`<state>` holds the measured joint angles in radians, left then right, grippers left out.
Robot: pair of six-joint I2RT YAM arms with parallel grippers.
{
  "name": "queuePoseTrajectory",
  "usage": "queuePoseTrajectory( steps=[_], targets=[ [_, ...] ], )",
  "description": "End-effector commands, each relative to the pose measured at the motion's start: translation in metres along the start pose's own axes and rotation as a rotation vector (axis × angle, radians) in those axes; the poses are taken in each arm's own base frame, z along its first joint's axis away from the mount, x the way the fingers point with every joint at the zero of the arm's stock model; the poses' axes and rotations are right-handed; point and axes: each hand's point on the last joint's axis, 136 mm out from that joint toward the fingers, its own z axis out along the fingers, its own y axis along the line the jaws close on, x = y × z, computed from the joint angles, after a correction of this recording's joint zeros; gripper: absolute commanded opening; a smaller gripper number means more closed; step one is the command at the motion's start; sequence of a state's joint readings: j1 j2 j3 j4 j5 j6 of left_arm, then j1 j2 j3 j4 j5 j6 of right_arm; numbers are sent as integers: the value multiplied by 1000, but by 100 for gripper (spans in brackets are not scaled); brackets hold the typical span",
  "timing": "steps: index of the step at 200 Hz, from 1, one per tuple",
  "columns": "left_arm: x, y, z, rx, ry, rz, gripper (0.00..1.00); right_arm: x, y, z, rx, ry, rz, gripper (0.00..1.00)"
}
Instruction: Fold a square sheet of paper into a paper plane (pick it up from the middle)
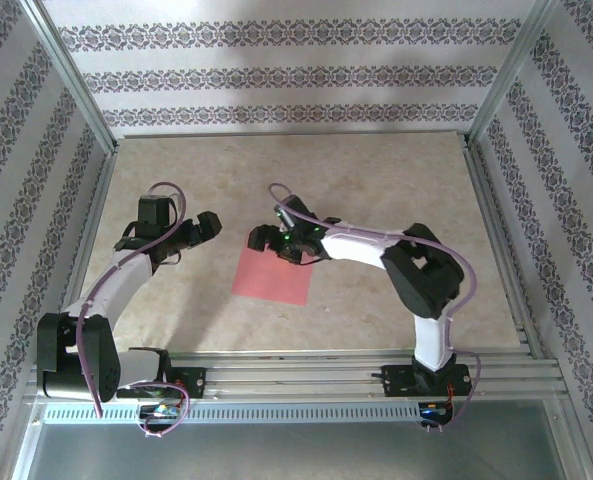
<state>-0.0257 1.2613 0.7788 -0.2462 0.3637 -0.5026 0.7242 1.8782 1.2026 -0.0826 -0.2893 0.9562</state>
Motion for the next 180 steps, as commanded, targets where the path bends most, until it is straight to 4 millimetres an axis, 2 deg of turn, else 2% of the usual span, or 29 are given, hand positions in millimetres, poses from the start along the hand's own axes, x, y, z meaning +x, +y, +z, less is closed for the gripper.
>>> queuePoseTrajectory(
  steps=[1,35,60,83,117,129,144,159,180],
  targets=[
    [12,-17,-5,9,75,45,100,-29,-11,-50,1,-136,-5,86],
    [48,-43,8,-100,213,233,100,-41,-93,-91,162,-221,74,88],
    [74,-60,23,-171,323,343,99,-48,-131,-124,263,-279,74,98],
    [101,-75,41,-196,423,417,99,-53,-158,-151,339,-333,75,98],
    [136,-83,63,-253,585,482,98,-56,-176,-174,355,-390,106,98],
    [141,-85,70,-271,609,497,95,-57,-177,-176,361,-399,103,98],
    [144,-86,79,-287,630,516,86,-59,-179,-177,368,-403,101,98],
    [147,-83,86,-316,630,522,85,-60,-180,-176,366,-403,108,98],
    [151,-80,93,-342,646,513,77,-62,-179,-175,360,-408,109,98]
  ],
)
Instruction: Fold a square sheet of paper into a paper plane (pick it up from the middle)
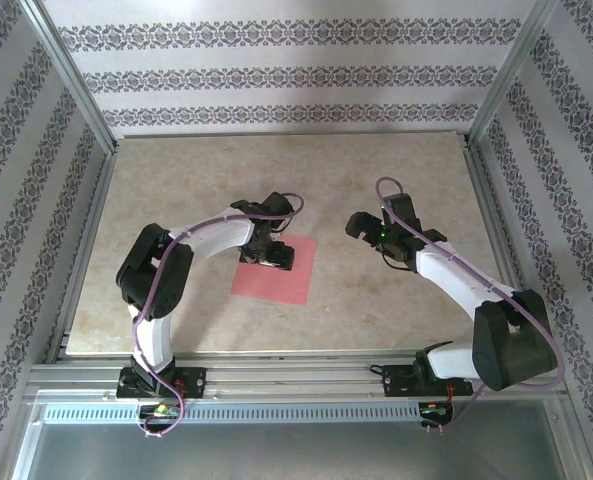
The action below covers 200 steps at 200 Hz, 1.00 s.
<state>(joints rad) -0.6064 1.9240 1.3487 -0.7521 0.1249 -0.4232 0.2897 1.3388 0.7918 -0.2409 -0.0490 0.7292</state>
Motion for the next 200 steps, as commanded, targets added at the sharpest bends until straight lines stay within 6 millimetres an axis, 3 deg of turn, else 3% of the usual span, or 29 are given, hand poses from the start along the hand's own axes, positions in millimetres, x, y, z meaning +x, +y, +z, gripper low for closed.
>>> queuePoseTrajectory(
  steps=[1,45,105,200],
  targets=[
    [8,7,2,-68,54,2,77,0,-9,3,33,-4,-7,98],
    [5,6,8,-112,75,-20,70,0,-8,7,28,2,4,98],
    [3,-3,14,-117,86,-31,70,0,-9,6,31,-2,-6,98],
    [14,9,39,-175,138,-47,65,0,-7,9,27,9,-1,98]
  ],
)
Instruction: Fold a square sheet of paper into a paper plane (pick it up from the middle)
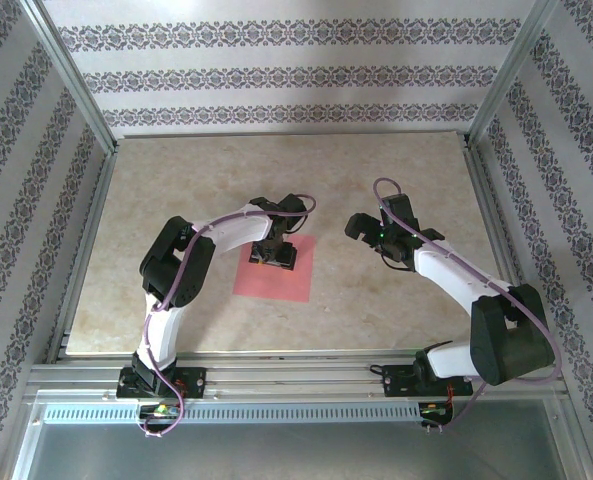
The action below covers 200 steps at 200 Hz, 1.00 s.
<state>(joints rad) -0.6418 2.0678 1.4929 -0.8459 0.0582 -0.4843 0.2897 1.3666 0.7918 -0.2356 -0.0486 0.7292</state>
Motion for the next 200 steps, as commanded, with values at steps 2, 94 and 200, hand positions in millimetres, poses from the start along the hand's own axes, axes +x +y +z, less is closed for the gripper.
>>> queuePoseTrajectory(
  steps=[2,94,200],
  targets=[
    [19,12,22,-77,80,-18,65,-4,-3,2,10,-10,0,98],
    [19,12,18,-60,64,-25,59,-3,-4,3,14,-6,4,98],
    [-17,-44,-76,470,-215,-63,21,-8,6,-2,-58,-39,1,98]
  ],
)
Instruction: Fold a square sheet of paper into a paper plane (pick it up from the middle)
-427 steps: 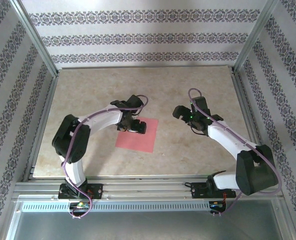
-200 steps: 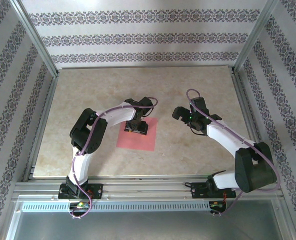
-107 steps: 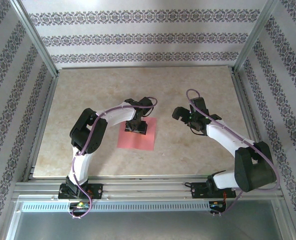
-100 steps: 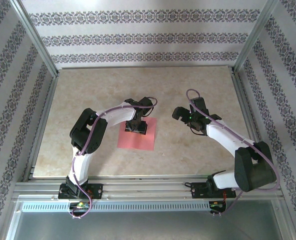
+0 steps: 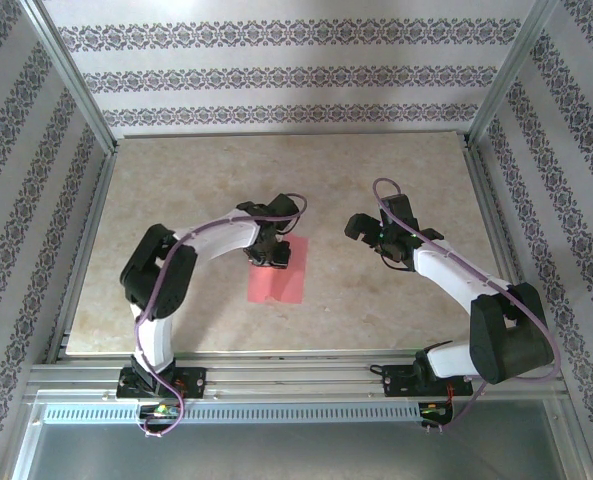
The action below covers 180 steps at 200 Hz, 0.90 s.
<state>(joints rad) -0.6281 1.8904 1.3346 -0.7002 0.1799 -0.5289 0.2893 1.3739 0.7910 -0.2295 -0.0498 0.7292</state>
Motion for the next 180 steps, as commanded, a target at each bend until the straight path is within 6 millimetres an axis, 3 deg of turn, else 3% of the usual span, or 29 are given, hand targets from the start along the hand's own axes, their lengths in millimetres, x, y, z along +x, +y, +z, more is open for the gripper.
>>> queuePoseTrajectory(
  steps=[1,28,51,79,128,180],
  targets=[
    [-26,-40,-39,300,-125,-16,21,-8,7,-4,-63,-44,0,98],
    [-41,-64,-70,556,-194,-54,22,-12,28,-15,-212,-55,-11,98],
    [-50,-78,-75,729,-206,-111,24,-8,52,-26,-345,-29,-56,98],
    [-59,-75,-56,832,-200,-192,26,6,75,-29,-475,54,-81,97],
    [-46,-51,-3,699,-134,-222,31,44,98,-7,-524,221,-120,85],
    [-33,-33,14,630,-106,-187,37,79,110,25,-499,361,-115,68]
  ],
)
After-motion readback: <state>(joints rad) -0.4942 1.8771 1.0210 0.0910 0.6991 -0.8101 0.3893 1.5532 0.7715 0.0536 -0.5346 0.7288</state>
